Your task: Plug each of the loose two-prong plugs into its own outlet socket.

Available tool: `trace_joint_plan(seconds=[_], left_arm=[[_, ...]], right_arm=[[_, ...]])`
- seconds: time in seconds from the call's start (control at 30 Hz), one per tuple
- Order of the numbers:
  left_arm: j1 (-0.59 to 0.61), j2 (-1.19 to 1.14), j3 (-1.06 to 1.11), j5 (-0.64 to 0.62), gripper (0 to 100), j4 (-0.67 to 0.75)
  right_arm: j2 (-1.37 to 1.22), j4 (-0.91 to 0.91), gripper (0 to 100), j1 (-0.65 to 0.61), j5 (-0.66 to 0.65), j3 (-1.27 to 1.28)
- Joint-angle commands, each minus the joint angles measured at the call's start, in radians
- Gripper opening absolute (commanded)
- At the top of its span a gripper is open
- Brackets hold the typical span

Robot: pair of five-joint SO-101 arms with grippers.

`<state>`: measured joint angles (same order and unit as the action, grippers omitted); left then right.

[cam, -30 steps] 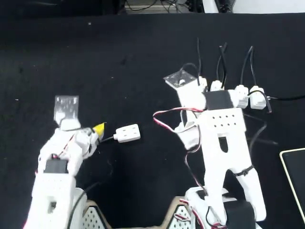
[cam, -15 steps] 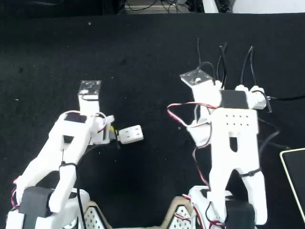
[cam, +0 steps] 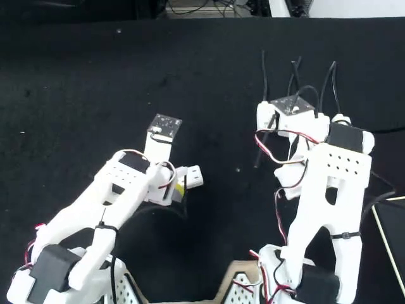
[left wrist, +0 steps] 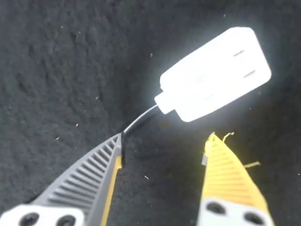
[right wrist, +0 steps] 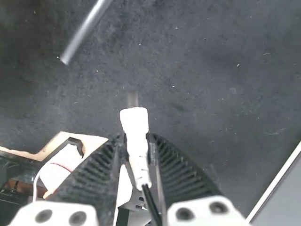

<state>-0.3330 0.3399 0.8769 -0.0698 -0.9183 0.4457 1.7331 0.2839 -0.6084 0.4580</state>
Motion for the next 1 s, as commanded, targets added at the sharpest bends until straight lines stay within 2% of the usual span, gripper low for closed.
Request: trace_joint_plan(seconds=[0.0,0.07,0.3,0.43,0.67,0.8,0.97], left_arm=[[-0.016,0.012,-0.025,-0.012,27,-0.008],[0.007,0.012,-0.041,-0.008,27,-0.009],[0.209,0.012,-0.117,-0.008,27,-0.015],[0.265,0.0,-0.171,-0.006,27,-0.074],[0.217,-0.046,-0.076,-0.012,27,0.038],[0.108,-0.071,-0.018,-0.014,27,0.107],[0.007,-0.06,-0.018,-0.014,27,0.112]], right_arm=[[0.048,0.032,1.1,0.018,-0.006,-0.002],[0.048,0.032,1.1,0.018,-0.006,-0.002],[0.048,0.032,1.1,0.023,-0.009,0.024],[0.048,0.032,1.1,0.025,-0.009,0.033],[0.048,0.032,1.1,0.025,-0.009,0.039],[0.048,0.032,1.1,0.026,-0.009,0.041],[0.048,0.032,1.1,0.026,-0.009,0.041]])
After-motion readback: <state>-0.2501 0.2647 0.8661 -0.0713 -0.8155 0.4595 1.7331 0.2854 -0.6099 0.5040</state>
